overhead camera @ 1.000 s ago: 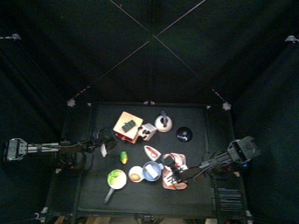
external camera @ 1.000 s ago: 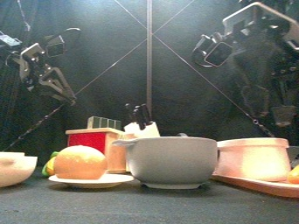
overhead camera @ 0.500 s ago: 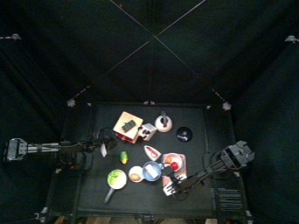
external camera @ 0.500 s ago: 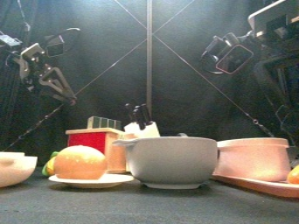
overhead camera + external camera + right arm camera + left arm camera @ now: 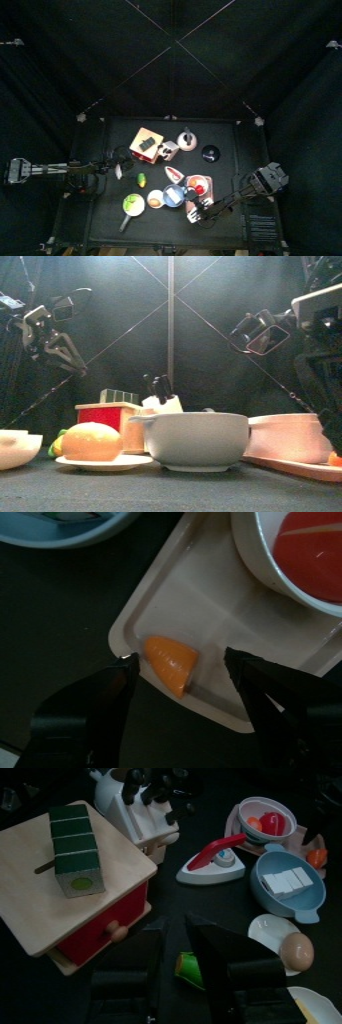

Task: Grab carrot bottom

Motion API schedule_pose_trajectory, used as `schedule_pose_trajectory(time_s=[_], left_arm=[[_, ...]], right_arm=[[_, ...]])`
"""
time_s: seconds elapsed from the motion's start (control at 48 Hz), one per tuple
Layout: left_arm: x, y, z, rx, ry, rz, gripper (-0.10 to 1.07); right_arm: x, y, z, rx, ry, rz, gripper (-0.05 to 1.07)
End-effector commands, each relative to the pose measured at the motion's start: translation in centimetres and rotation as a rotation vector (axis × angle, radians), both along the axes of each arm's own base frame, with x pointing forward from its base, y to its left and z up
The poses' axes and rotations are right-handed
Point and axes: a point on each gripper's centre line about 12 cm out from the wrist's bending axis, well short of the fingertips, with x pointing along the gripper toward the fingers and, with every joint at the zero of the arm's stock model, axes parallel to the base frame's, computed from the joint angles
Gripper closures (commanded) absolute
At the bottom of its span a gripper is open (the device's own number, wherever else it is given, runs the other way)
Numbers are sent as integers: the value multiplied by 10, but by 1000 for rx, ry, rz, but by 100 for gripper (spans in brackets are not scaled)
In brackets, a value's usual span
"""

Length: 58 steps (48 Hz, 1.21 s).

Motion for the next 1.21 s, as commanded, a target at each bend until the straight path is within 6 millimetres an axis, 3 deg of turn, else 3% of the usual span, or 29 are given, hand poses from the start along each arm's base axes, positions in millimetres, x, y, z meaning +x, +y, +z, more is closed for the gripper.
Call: schedule_pose_trajectory(time_s=[0.0, 0.312, 0.688, 1.188], left_arm=[[3, 1, 5, 5, -13, -2, 31], [2, 1, 5, 3, -12, -1, 31], [3, 1, 5, 3, -14, 0, 31], [2, 1, 5, 3, -12, -1, 31]], right_arm=[[1, 0, 5, 21, -26, -2, 5], [1, -1, 4, 22, -32, 2, 8], [2, -1, 5, 25, -35, 0, 35], [3, -1, 27, 11, -86, 26, 36]])
